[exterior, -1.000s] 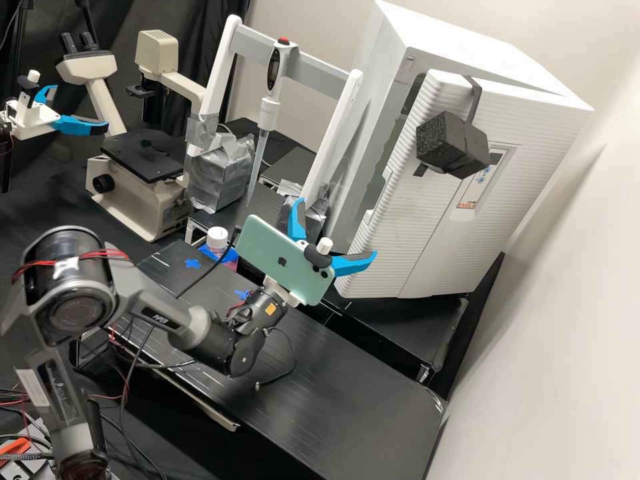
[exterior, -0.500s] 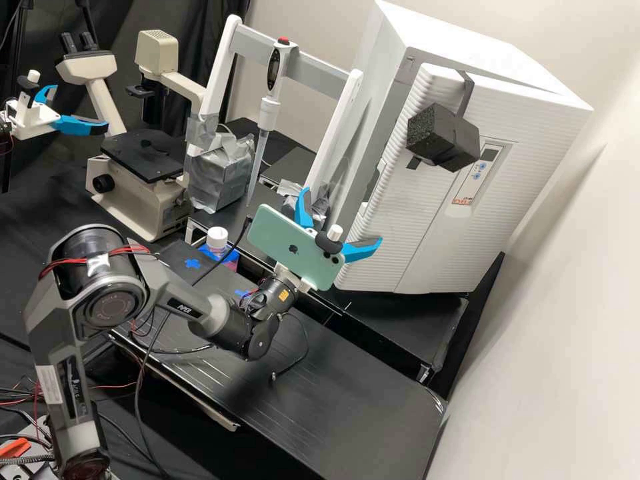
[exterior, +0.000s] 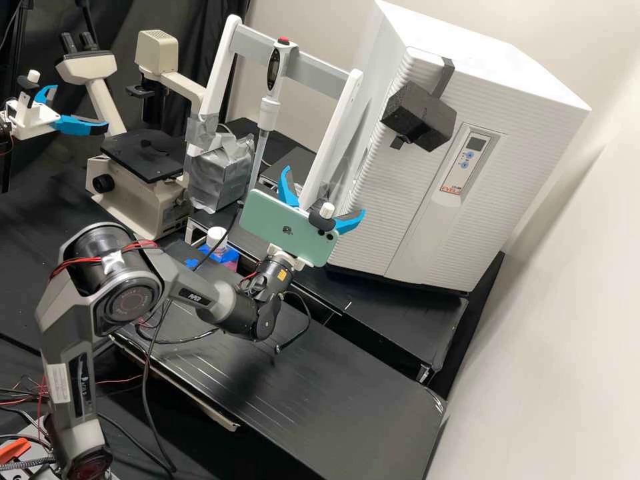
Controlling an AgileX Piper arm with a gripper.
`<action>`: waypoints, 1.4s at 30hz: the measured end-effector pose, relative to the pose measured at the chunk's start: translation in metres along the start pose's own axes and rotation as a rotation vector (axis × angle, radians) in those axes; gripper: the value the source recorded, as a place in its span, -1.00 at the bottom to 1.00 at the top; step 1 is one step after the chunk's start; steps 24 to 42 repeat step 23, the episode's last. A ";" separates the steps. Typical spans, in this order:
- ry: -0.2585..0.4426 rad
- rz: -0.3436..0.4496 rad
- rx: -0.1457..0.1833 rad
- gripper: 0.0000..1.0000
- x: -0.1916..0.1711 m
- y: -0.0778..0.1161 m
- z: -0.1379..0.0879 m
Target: Close the door
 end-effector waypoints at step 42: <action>-0.115 0.134 0.005 1.00 -0.071 -0.051 -0.040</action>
